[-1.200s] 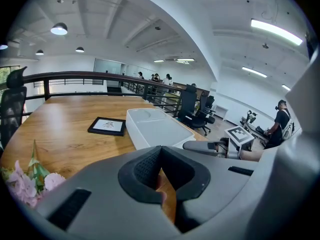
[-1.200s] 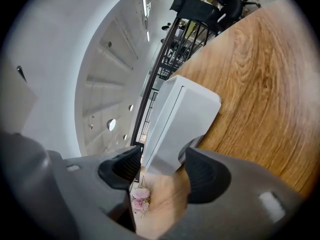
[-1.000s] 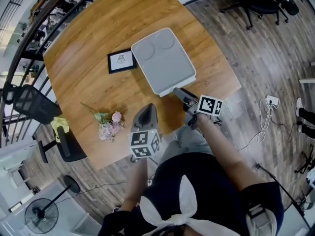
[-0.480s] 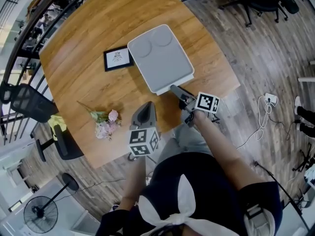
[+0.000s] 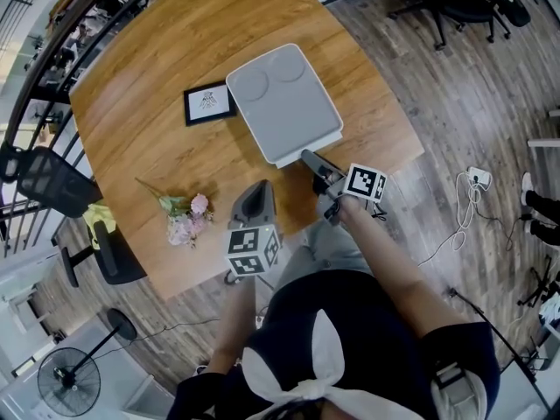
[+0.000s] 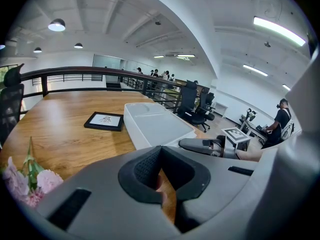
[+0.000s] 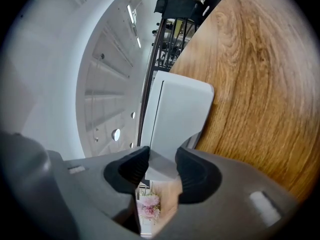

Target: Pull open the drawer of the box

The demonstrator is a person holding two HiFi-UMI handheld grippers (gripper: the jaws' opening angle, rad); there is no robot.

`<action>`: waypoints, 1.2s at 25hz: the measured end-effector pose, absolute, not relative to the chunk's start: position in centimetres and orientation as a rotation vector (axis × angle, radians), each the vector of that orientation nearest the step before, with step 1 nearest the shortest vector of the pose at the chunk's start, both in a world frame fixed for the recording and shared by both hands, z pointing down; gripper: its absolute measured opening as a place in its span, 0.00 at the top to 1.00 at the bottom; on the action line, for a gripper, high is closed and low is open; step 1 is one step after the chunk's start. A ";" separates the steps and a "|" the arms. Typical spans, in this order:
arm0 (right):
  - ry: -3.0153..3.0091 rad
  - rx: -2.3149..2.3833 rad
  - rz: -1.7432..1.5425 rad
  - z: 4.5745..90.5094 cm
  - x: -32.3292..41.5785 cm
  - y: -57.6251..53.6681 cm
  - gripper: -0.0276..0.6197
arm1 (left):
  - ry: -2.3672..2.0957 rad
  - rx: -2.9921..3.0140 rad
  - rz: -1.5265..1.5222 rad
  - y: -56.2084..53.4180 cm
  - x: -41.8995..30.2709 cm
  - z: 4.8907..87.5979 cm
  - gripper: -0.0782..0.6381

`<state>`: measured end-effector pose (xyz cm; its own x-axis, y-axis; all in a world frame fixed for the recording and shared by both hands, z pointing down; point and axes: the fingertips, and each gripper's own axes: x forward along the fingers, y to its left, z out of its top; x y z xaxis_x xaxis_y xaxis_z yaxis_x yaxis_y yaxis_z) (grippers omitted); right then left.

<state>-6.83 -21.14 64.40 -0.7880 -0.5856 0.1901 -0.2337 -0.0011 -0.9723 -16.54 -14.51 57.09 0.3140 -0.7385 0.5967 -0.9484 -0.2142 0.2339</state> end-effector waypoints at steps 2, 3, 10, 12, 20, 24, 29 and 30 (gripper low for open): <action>1.966 -0.870 -1.889 64.6 -6.8 -20.9 0.70 | -1.489 2.023 0.489 -14.4 -16.6 57.0 0.88; 1.938 -0.891 -1.918 64.8 -6.5 -20.7 0.70 | -1.489 2.022 0.489 -14.3 -16.6 56.9 0.88; 1.966 -0.853 -1.876 64.3 -6.8 -21.0 0.70 | -1.500 2.028 0.494 -13.7 -16.7 56.7 0.88; 1.962 -0.865 -1.883 64.2 -6.7 -20.9 0.70 | -1.500 2.030 0.493 -13.5 -16.7 56.6 0.88; 1.949 -0.888 -1.909 64.3 -6.6 -20.2 0.70 | -1.492 2.031 0.485 -12.8 -16.5 56.5 0.88; 1.966 -0.878 -1.897 64.2 -6.5 -19.9 0.70 | -1.485 2.026 0.492 -12.0 -16.3 56.8 0.88; 1.974 -0.880 -1.900 64.4 -6.4 -19.5 0.70 | -1.477 2.024 0.510 -11.2 -16.3 57.2 0.88; 1.973 -0.883 -1.902 64.4 -6.4 -19.3 0.70 | -1.475 2.024 0.514 -11.0 -16.2 57.3 0.88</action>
<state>-6.36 -19.33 64.41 -0.7810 -0.5845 0.2201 -0.2416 -0.0423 -0.9695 -16.24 -10.98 57.26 0.3156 -0.7267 0.6102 -0.9485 -0.2233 0.2246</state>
